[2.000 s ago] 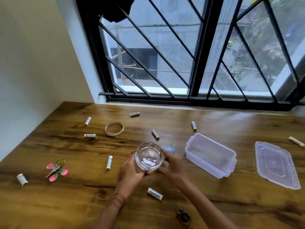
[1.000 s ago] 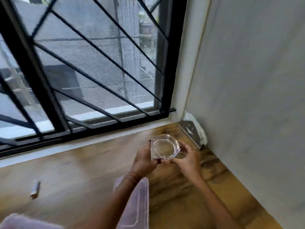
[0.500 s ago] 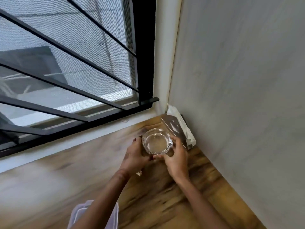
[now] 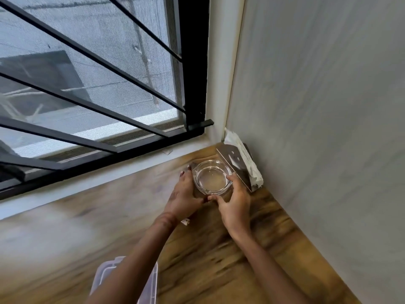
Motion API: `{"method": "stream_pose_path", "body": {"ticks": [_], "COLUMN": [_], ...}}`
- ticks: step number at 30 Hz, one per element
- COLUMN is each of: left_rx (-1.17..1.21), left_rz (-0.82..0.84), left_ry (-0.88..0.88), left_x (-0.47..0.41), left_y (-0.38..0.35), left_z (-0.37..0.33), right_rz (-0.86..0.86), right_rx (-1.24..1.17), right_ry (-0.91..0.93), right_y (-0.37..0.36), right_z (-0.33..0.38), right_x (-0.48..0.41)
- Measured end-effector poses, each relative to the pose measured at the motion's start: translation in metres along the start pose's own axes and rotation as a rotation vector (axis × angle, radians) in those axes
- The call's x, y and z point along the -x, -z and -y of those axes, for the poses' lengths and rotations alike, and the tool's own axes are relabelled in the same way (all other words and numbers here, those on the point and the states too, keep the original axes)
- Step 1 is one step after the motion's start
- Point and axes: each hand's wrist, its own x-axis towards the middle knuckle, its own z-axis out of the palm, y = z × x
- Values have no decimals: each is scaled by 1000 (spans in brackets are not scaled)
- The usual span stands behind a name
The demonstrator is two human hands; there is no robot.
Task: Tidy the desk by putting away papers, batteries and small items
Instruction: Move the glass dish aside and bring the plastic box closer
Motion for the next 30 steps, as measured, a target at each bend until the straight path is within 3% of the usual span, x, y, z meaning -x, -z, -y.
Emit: {"method": "stream_pose_path", "body": {"ticks": [6, 12, 30], "left_rx": [-26, -34, -90], "left_rz": [-45, -133, -360], "left_ry": [5, 6, 22], "left_x": [22, 73, 319], "left_y": [11, 28, 82], "left_z": [-8, -10, 60], "right_rz": [73, 181, 239], "right_rx": [179, 108, 50], "right_ry": [136, 170, 297], "right_y": [11, 24, 14], "right_z": [17, 43, 110], "right_x": [17, 50, 243]}}
